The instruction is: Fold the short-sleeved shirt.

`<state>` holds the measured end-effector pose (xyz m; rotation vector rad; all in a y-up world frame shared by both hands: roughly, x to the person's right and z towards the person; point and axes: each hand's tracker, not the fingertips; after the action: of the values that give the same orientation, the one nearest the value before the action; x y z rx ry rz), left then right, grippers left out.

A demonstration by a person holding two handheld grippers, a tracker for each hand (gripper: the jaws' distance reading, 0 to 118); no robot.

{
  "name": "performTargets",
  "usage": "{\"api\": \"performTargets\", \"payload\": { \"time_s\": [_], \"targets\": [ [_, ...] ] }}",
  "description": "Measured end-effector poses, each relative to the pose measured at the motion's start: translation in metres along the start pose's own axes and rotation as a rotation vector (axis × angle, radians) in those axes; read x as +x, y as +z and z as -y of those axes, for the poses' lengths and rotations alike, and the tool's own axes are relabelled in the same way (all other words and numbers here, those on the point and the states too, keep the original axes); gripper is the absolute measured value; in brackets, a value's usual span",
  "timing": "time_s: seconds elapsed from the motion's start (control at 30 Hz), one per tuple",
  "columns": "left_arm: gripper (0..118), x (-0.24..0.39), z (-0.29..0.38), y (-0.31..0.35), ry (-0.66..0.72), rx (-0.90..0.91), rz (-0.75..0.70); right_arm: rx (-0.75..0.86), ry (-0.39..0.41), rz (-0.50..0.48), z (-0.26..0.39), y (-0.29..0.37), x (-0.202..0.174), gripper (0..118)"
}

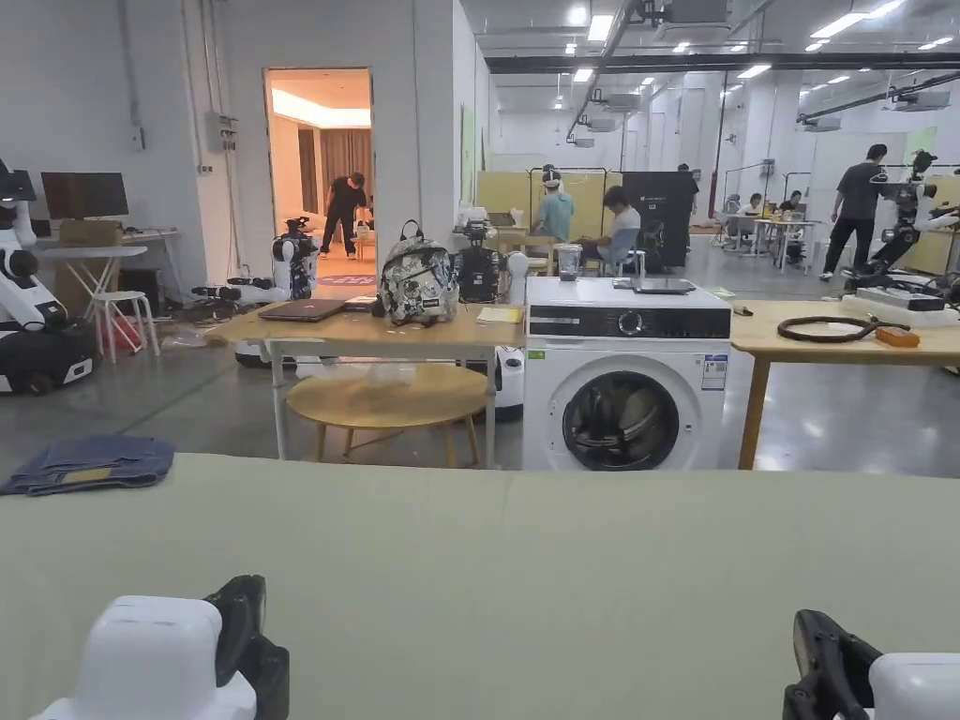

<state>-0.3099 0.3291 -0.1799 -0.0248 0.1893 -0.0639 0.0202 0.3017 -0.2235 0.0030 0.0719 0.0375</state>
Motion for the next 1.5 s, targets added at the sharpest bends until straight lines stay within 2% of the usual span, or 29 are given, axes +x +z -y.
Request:
{"api": "performTargets", "payload": {
  "time_s": [0.9, 1.5],
  "targets": [
    [0, 0.0007, 0.0061, -0.0002, -0.004, -0.028, 0.017, -0.024, -0.017, 0.006, 0.0052, 0.0040, 0.0025, 0],
    [0, 0.0000, 0.0054, 0.0048, -0.008, -0.002, 0.046, -0.034, 0.004, -0.012, 0.0057, 0.0040, -0.0054, 0]
  ]
}}
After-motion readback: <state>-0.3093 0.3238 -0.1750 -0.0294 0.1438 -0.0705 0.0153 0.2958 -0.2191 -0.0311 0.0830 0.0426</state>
